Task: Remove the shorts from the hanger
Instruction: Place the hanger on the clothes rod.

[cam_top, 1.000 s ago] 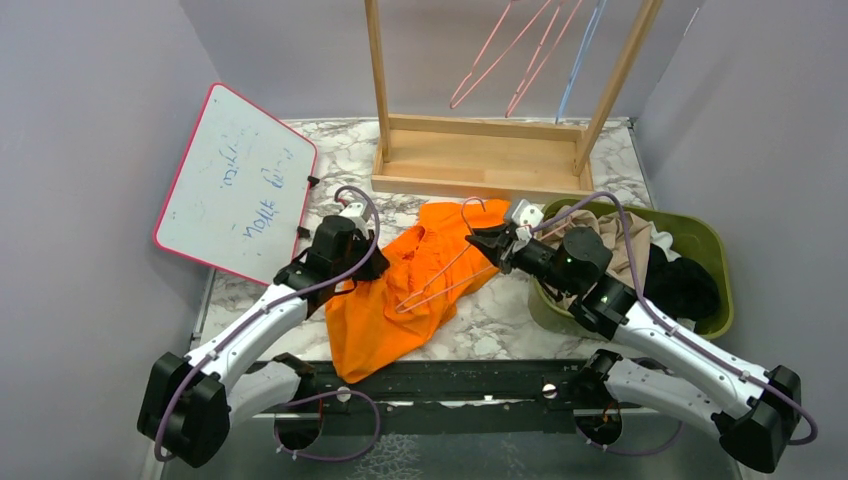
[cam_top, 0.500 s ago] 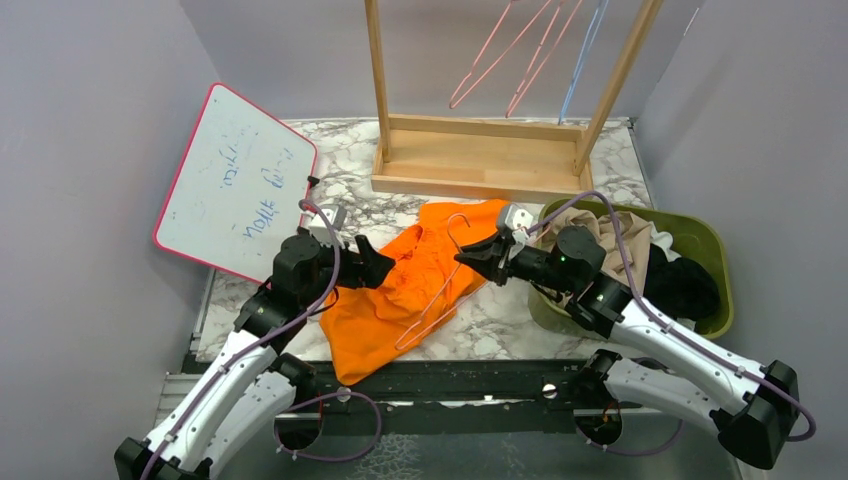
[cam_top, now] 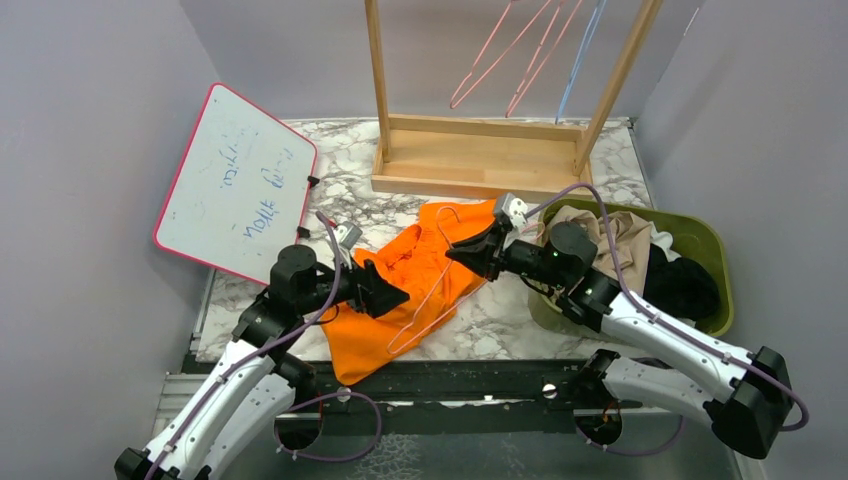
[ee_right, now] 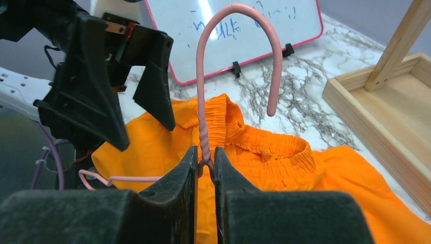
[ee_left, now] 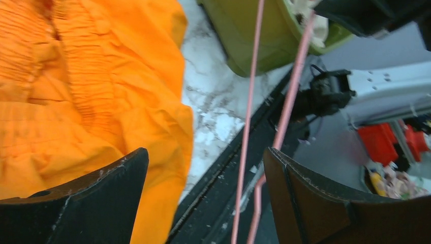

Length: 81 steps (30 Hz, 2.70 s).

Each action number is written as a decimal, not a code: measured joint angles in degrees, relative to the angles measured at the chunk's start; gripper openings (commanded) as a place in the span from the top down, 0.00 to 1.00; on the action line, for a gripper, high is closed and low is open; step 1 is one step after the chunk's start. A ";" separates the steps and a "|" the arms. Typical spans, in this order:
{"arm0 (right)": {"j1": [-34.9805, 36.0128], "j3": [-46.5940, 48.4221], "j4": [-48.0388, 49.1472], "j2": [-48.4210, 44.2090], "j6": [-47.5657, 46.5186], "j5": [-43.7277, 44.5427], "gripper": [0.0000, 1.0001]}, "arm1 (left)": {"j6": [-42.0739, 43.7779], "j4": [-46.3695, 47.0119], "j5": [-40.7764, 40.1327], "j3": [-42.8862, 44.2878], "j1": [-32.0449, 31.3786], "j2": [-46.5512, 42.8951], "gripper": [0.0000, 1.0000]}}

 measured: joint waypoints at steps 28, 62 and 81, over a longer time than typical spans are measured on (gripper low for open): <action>-0.04 16.59 -7.04 14.56 2.40 -0.17 0.99 | 3.69 -10.51 6.34 4.52 0.00 0.63 0.79; 5.79 6.08 19.80 30.27 48.81 4.46 0.32 | 1.86 -7.56 -10.67 6.36 -1.81 2.36 1.00; 6.95 9.77 27.32 36.83 59.19 10.86 0.99 | 2.71 -6.54 -15.58 3.56 -6.82 1.51 0.76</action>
